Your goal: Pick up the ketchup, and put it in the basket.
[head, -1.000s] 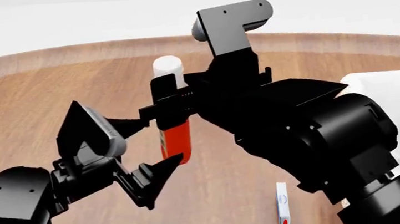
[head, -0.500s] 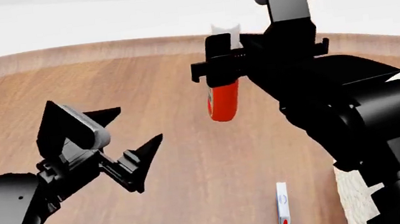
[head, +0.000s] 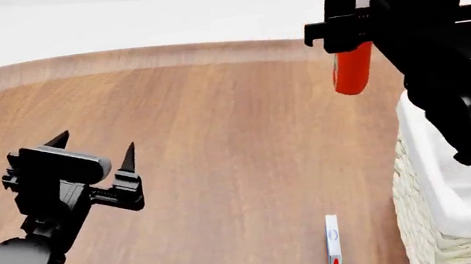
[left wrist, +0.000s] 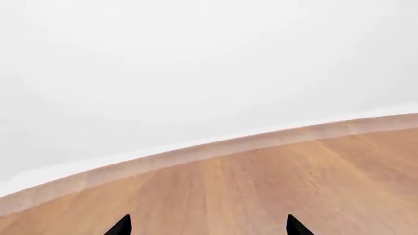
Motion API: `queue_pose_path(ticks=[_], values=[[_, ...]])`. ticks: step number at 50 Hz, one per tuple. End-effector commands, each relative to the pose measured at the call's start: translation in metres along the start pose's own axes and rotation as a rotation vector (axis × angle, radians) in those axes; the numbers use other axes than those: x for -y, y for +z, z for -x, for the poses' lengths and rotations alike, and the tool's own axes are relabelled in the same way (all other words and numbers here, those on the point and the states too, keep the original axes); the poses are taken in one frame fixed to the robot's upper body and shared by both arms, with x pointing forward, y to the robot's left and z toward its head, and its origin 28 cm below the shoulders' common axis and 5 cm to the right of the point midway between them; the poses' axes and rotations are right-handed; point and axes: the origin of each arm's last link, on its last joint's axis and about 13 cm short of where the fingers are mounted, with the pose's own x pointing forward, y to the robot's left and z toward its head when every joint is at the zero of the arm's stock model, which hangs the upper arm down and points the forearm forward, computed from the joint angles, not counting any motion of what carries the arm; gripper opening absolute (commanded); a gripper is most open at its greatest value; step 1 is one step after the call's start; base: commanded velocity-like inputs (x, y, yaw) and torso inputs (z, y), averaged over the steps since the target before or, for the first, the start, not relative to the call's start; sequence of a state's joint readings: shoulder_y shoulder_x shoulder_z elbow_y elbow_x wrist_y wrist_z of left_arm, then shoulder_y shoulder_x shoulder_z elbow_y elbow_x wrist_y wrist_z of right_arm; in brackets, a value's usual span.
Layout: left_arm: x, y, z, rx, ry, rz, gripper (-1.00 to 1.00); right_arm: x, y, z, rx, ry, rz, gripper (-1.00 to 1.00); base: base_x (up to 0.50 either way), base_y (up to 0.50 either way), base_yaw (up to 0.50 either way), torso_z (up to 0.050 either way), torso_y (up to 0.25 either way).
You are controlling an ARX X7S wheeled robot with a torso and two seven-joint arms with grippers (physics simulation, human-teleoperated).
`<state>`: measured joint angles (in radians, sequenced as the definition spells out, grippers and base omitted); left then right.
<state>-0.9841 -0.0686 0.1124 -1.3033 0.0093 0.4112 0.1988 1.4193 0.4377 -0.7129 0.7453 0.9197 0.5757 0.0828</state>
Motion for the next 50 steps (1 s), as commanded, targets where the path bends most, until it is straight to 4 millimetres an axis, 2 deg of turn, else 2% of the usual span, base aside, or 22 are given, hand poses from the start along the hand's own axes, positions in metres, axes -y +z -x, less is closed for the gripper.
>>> queue_pose_path(ticks=[1,10,20,29,38,44,50], values=[[0.007,-0.012,0.008,-0.003,0.119,0.033,1.0,0.018,0.015,0.006,0.071,-0.083,0.008,-1.0,0.0,0.0,0.0,0.0,0.0],[0.006,-0.025,0.02,-0.015,0.158,0.055,1.0,0.038,0.024,0.017,0.093,-0.169,-0.02,-1.0,0.0,0.0,0.0,0.0,0.0],[0.008,-0.024,0.034,-0.004,0.147,0.044,1.0,0.055,0.005,0.026,0.082,-0.245,-0.014,-1.0,0.0,0.0,0.0,0.0,0.001],[0.012,-0.014,0.043,0.038,0.085,0.072,1.0,0.07,-0.012,0.021,0.081,-0.325,-0.038,-1.0,0.0,0.0,0.0,0.001,0.0],[0.015,-0.011,0.049,0.066,0.04,0.095,1.0,0.081,-0.021,0.013,0.077,-0.372,-0.053,-1.0,0.0,0.0,0.0,0.0,0.0],[0.013,-0.006,0.052,0.088,0.016,0.12,1.0,0.088,-0.035,0.004,0.068,-0.398,-0.082,-1.0,0.0,0.0,0.0,0.0,0.002],[0.015,-0.01,0.053,0.08,0.012,0.123,1.0,0.091,-0.052,0.001,0.056,-0.414,-0.115,-1.0,0.0,0.0,0.0,0.0,0.0]])
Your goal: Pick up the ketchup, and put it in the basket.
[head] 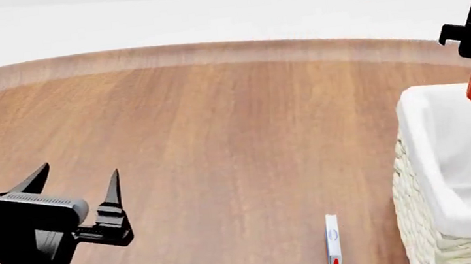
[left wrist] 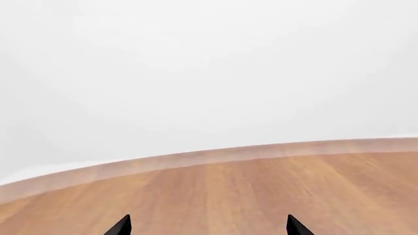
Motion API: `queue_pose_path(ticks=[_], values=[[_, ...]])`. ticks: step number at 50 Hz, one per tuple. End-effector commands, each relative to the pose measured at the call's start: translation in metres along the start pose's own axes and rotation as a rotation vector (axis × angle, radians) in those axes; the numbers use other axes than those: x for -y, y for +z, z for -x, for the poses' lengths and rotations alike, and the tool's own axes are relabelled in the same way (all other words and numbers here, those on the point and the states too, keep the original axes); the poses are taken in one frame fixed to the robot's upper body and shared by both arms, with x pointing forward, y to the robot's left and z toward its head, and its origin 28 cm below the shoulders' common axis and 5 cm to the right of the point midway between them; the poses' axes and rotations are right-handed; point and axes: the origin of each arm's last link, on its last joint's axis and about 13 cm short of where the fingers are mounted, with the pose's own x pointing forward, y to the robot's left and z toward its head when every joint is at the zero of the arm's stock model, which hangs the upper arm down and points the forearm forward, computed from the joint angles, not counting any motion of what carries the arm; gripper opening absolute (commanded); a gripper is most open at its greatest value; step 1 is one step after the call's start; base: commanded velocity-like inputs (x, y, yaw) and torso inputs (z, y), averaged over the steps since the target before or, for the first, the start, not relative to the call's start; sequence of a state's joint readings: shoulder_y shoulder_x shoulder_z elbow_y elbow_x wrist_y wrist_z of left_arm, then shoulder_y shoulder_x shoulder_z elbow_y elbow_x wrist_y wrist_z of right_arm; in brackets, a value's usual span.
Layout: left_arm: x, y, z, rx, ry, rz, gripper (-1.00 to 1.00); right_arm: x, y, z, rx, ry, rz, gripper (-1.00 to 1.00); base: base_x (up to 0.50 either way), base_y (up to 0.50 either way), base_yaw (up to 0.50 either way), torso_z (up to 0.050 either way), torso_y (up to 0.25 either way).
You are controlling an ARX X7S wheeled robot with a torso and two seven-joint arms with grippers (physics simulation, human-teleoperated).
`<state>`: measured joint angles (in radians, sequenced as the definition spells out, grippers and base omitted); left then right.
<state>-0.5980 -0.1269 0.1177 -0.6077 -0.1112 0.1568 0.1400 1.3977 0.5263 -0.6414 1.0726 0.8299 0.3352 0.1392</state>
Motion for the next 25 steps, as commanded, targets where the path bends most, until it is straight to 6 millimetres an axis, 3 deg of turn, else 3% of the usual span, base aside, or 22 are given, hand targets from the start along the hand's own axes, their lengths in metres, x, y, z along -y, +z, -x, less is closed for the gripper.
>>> queue_pose_path(ticks=[1,13,25], values=[[0.005,0.001,0.003,0.013,-0.039,0.054,1.0,0.001,-0.024,-0.009,0.007,-0.006,-0.026,-1.0,0.0,0.0,0.0,0.0,0.0],[0.004,-0.001,0.006,0.006,-0.04,0.078,1.0,0.0,-0.049,-0.008,-0.04,-0.008,-0.054,-1.0,0.0,0.0,0.0,0.0,0.0],[0.006,-0.002,0.012,0.003,-0.049,0.09,1.0,0.002,-0.061,-0.007,-0.051,-0.01,-0.112,-1.0,0.0,0.0,0.0,0.0,0.001]])
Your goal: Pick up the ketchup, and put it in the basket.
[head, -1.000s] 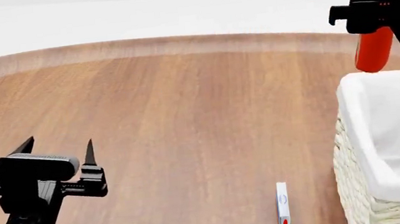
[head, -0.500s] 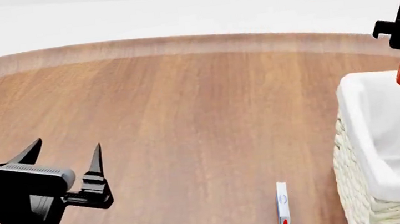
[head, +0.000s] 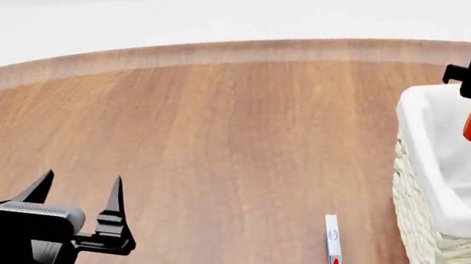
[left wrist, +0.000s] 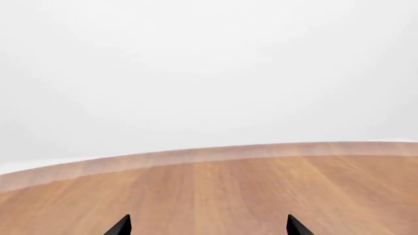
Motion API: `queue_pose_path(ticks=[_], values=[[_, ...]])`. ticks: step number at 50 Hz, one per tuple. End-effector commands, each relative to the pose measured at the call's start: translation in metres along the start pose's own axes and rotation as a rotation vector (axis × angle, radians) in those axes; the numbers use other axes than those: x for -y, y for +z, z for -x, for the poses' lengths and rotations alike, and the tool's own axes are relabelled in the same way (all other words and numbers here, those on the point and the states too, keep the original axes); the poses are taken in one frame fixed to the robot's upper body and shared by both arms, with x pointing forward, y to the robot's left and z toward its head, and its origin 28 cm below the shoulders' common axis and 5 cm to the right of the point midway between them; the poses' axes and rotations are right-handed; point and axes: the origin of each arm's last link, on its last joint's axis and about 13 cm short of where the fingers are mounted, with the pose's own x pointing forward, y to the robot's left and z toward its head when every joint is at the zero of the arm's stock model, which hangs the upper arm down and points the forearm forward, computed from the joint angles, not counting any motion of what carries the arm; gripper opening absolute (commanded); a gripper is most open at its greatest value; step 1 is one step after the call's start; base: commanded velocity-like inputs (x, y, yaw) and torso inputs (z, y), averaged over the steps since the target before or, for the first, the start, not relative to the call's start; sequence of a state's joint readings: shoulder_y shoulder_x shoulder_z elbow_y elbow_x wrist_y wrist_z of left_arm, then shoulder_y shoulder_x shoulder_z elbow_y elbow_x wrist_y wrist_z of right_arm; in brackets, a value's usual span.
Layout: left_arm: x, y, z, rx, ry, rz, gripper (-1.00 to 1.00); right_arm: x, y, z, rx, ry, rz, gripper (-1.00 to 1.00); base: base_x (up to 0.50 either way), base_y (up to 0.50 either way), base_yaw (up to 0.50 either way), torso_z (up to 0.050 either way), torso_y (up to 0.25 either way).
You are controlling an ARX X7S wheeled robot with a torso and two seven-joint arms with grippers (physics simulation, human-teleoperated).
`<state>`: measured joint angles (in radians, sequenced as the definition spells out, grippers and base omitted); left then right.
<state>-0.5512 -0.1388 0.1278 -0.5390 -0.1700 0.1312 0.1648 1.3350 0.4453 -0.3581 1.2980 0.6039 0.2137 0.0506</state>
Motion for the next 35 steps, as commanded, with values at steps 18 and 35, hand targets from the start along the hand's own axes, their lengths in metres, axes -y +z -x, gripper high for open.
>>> queue_pose_path(ticks=[18,35], values=[[0.002,-0.004,0.006,-0.006,-0.014,0.055,1.0,-0.001,-0.025,0.0,-0.051,-0.008,-0.028,-1.0,0.0,0.0,0.0,0.001,0.001],[0.001,-0.006,0.007,-0.011,-0.011,0.066,1.0,0.004,-0.037,0.003,-0.117,-0.034,0.033,-1.0,0.0,0.0,0.0,0.0,0.0]])
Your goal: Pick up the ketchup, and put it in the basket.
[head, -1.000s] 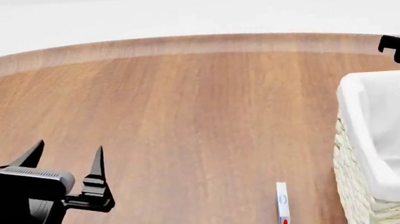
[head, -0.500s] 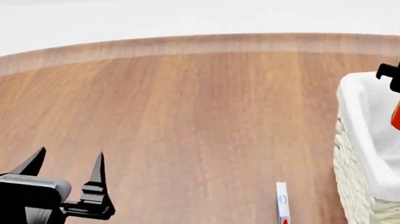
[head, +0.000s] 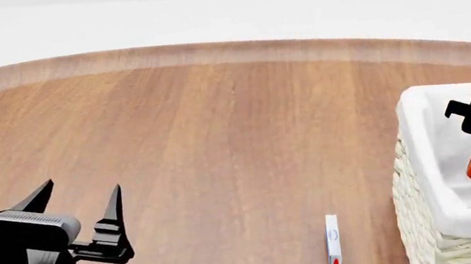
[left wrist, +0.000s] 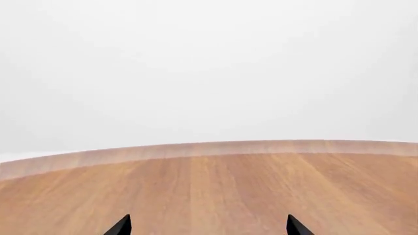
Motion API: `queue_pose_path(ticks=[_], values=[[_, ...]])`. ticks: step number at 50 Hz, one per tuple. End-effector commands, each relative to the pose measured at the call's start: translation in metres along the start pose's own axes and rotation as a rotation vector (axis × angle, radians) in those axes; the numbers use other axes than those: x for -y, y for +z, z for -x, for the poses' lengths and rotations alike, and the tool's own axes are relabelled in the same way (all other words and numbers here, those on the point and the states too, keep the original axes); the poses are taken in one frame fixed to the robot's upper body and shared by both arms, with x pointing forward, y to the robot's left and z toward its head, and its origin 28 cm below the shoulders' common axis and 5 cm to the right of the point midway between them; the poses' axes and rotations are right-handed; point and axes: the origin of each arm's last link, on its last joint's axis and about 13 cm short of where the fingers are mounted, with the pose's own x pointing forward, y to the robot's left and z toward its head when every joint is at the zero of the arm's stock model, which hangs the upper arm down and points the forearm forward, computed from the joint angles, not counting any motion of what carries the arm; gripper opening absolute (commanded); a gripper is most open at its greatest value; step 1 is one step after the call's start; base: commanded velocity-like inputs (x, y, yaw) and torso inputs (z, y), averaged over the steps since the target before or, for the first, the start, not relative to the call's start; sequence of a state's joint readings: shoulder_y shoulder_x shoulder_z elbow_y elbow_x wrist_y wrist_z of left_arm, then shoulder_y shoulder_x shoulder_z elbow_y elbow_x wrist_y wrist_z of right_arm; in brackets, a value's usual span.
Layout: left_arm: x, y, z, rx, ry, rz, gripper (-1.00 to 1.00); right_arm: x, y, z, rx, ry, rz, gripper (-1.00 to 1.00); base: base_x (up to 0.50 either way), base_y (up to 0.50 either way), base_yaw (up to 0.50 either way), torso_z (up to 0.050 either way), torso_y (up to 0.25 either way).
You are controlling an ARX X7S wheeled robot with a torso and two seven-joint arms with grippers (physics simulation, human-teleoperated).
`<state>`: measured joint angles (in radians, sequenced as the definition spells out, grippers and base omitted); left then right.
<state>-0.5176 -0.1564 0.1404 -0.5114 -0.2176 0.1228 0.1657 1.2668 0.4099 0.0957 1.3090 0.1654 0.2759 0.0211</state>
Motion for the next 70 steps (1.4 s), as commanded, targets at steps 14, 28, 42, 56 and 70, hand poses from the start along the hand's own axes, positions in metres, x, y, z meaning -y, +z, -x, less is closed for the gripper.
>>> queue_pose_path(ticks=[14,28,42,56,70], values=[[0.001,-0.003,0.001,-0.004,-0.007,0.037,1.0,-0.001,-0.015,0.001,-0.076,0.017,0.041,-1.0,0.0,0.0,0.0,0.0,0.001],[0.002,-0.005,0.002,-0.009,-0.004,0.041,1.0,0.005,-0.016,0.001,-0.086,0.002,0.025,-1.0,0.0,0.0,0.0,0.0,0.0],[0.0,-0.007,0.004,-0.016,0.004,0.046,1.0,0.005,-0.014,0.002,-0.086,0.01,0.027,-1.0,0.0,0.0,0.0,0.001,0.001],[0.0,-0.008,0.005,-0.019,0.008,0.053,1.0,0.005,-0.014,0.001,-0.074,0.035,0.04,1.0,0.0,0.0,0.0,0.0,0.0],[-0.002,0.0,0.005,0.006,0.037,0.059,1.0,0.002,-0.016,0.0,-0.017,0.097,0.025,1.0,0.0,0.0,0.0,0.0,0.0]])
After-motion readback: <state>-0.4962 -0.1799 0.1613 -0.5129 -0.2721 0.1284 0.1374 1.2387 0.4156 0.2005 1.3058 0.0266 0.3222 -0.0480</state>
